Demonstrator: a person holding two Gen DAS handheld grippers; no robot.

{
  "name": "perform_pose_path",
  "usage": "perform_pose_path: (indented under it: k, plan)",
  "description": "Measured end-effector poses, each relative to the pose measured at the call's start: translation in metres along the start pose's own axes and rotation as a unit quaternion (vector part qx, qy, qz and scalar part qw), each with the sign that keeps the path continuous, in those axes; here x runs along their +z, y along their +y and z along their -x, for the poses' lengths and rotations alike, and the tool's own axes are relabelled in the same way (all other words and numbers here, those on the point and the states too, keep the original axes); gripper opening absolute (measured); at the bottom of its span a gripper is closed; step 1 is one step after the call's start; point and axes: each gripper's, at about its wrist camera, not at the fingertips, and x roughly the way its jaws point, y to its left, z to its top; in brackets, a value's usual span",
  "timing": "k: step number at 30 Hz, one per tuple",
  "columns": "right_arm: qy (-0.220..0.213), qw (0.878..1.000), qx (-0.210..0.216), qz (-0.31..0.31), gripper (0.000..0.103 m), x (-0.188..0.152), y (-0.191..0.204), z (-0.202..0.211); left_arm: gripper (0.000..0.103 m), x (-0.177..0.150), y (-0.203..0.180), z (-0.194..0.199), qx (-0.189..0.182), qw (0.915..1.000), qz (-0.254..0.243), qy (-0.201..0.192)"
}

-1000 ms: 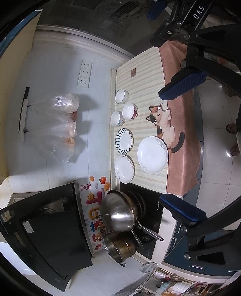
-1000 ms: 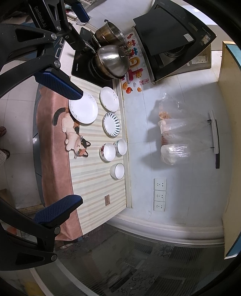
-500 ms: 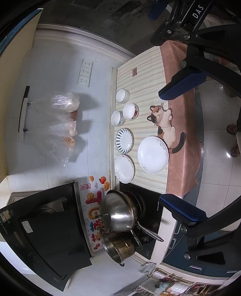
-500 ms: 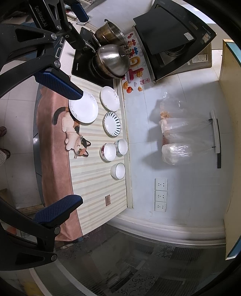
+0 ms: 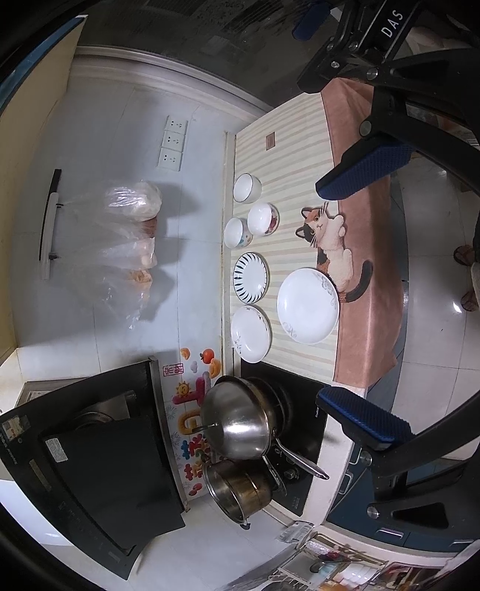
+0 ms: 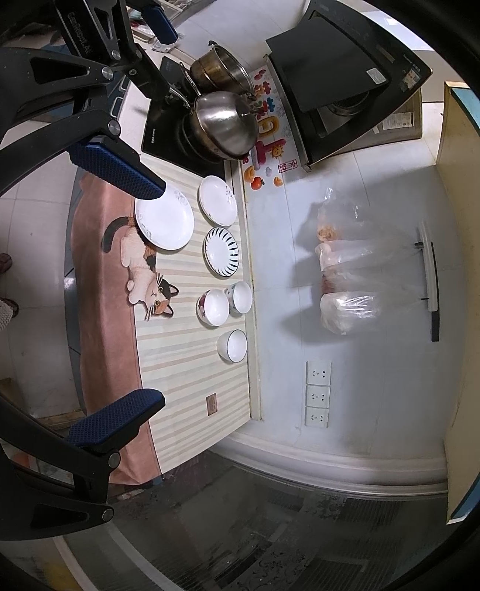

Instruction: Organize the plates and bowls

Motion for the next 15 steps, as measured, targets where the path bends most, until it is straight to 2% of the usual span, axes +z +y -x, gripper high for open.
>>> perform_pose_path:
  k: [15]
  plan:
    - [-0.007,1.000,-0.003,-0.007,0.103,0.006,0.015,-0.006,0.103,0.000,0.013,-0.009,-0.007,0.9999,0.003,-0.011]
